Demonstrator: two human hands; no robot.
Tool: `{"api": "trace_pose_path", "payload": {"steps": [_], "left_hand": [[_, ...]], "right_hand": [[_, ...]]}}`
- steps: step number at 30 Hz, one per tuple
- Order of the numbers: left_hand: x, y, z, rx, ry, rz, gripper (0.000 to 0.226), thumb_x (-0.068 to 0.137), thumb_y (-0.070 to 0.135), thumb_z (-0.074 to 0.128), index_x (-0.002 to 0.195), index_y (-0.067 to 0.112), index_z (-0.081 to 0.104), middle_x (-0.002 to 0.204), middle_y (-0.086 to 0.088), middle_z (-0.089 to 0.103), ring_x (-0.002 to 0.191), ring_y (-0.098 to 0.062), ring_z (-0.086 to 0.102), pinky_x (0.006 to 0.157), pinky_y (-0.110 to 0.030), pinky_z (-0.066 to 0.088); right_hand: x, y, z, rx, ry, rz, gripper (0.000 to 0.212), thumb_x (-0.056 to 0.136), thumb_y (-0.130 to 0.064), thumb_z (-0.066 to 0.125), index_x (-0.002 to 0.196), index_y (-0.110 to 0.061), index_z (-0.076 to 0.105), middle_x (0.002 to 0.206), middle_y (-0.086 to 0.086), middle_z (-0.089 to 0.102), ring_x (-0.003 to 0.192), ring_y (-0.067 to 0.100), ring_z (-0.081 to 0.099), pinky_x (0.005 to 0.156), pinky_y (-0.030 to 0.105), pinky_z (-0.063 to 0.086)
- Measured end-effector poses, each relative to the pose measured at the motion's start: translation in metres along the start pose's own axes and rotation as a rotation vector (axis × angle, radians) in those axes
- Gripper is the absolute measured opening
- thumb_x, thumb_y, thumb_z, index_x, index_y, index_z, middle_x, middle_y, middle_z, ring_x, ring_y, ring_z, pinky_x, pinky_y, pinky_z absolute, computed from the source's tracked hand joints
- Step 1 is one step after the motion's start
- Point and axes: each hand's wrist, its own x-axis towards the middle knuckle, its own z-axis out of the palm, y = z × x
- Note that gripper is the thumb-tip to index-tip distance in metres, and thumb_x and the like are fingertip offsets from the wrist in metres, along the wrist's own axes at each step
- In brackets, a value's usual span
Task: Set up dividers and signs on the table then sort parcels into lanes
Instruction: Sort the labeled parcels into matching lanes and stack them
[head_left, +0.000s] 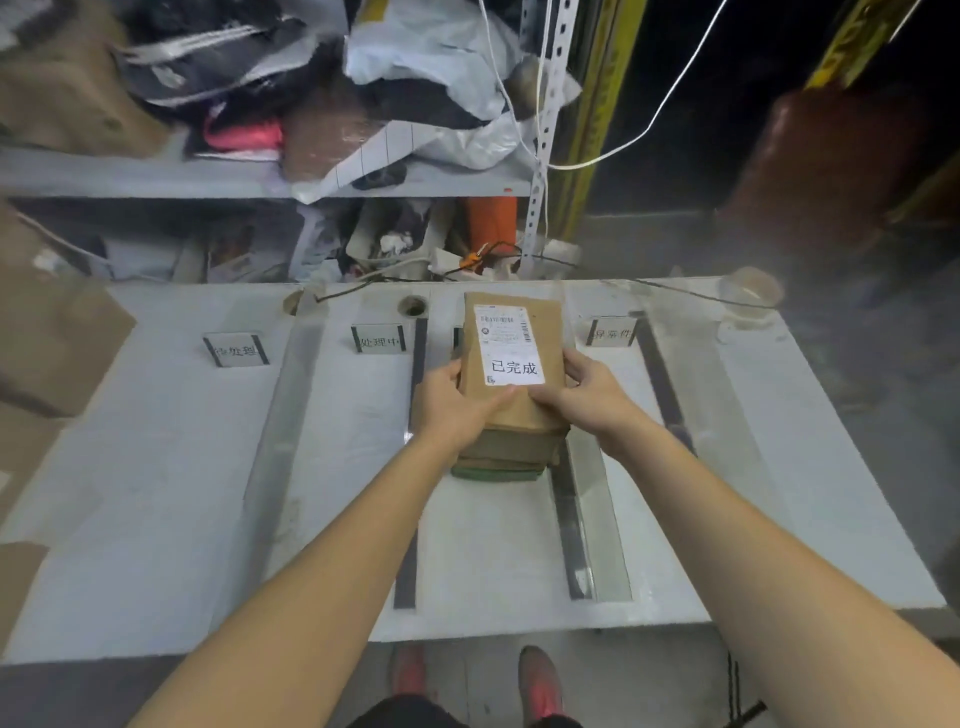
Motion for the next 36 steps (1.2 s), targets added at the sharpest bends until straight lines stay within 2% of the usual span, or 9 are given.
{"api": "trace_pose_path", "payload": {"steps": [5, 9, 11, 16, 19, 24, 26, 29, 36], "left_hand": [[-0.006, 0.0, 0.009, 0.055, 0.059, -0.006, 0.075, 0.058, 0.041, 0.093, 0.125, 0.022, 0.065, 0.112, 0.014, 0.07, 0.096, 0.002, 0.066, 0.076, -0.015, 0.055], [-0.013, 0.006, 0.01, 0.118, 0.057, -0.016, 0.06, 0.067, 0.036, 0.09, 0.119, 0.022, 0.064, 0.115, 0.008, 0.07, 0.098, -0.003, 0.066, 0.085, -0.027, 0.058], [-0.017, 0.013, 0.007, 0.177, 0.066, 0.001, 0.063, 0.072, 0.033, 0.086, 0.128, 0.019, 0.059, 0.126, 0.003, 0.066, 0.104, -0.007, 0.064, 0.09, -0.03, 0.055], [-0.029, 0.035, -0.026, 0.335, 0.187, 0.032, 0.076, 0.083, 0.044, 0.073, 0.147, 0.016, 0.044, 0.148, -0.004, 0.049, 0.136, -0.021, 0.046, 0.109, -0.044, 0.042], [-0.039, 0.048, -0.068, 0.406, 0.313, 0.037, 0.07, 0.087, 0.046, 0.068, 0.147, 0.018, 0.044, 0.146, -0.003, 0.051, 0.135, -0.022, 0.047, 0.109, -0.041, 0.042], [-0.068, 0.049, -0.161, 0.709, 0.48, 0.019, 0.066, 0.083, 0.047, 0.071, 0.141, 0.023, 0.048, 0.135, -0.002, 0.059, 0.124, -0.029, 0.054, 0.092, -0.038, 0.047], [-0.083, 0.042, -0.2, 0.829, 0.529, 0.003, 0.07, 0.082, 0.045, 0.074, 0.142, 0.024, 0.046, 0.139, -0.002, 0.055, 0.126, -0.028, 0.05, 0.094, -0.04, 0.047], [-0.106, 0.026, -0.262, 0.966, 0.58, 0.016, 0.073, 0.082, 0.044, 0.074, 0.144, 0.019, 0.045, 0.141, -0.003, 0.053, 0.129, -0.026, 0.047, 0.101, -0.041, 0.044], [-0.153, -0.021, -0.417, 1.125, 0.651, 0.042, 0.053, 0.081, 0.047, 0.07, 0.123, 0.019, 0.057, 0.119, 0.0, 0.06, 0.114, -0.024, 0.053, 0.09, -0.037, 0.043]], "right_hand": [[0.01, 0.017, -0.013, -0.009, -0.057, -0.026, 0.056, 0.082, -0.018, 0.078, 0.132, -0.027, 0.054, 0.119, -0.013, 0.063, 0.103, 0.0, 0.061, 0.088, 0.024, 0.053], [0.018, 0.008, -0.015, -0.132, 0.021, 0.019, 0.055, 0.082, -0.021, 0.076, 0.132, -0.018, 0.056, 0.127, -0.002, 0.064, 0.114, 0.019, 0.062, 0.098, 0.039, 0.052], [0.021, -0.001, -0.016, -0.267, 0.054, -0.005, 0.06, 0.081, -0.028, 0.074, 0.136, -0.018, 0.053, 0.129, 0.0, 0.063, 0.118, 0.025, 0.059, 0.098, 0.043, 0.051], [0.021, -0.03, 0.0, -0.492, 0.163, -0.28, 0.059, 0.082, -0.027, 0.07, 0.137, -0.016, 0.05, 0.134, 0.007, 0.057, 0.128, 0.03, 0.044, 0.092, 0.038, 0.043], [0.017, -0.053, 0.03, -0.598, 0.08, -0.48, 0.059, 0.086, -0.026, 0.067, 0.14, -0.013, 0.049, 0.14, 0.007, 0.053, 0.131, 0.03, 0.04, 0.105, 0.039, 0.036], [-0.001, -0.087, 0.107, -0.807, -0.093, -0.664, 0.061, 0.089, -0.033, 0.065, 0.143, -0.015, 0.043, 0.145, 0.002, 0.047, 0.133, 0.026, 0.036, 0.102, 0.041, 0.04], [-0.011, -0.099, 0.141, -0.899, -0.146, -0.723, 0.064, 0.091, -0.036, 0.062, 0.146, -0.016, 0.039, 0.148, 0.002, 0.045, 0.134, 0.026, 0.037, 0.103, 0.042, 0.04], [-0.028, -0.114, 0.196, -1.003, -0.197, -0.799, 0.062, 0.091, -0.036, 0.061, 0.146, -0.019, 0.039, 0.149, 0.001, 0.044, 0.133, 0.027, 0.038, 0.101, 0.043, 0.041], [-0.075, -0.144, 0.334, -1.145, -0.219, -0.838, 0.062, 0.091, -0.037, 0.06, 0.148, -0.024, 0.037, 0.151, -0.003, 0.043, 0.134, 0.027, 0.039, 0.103, 0.044, 0.039]]}}
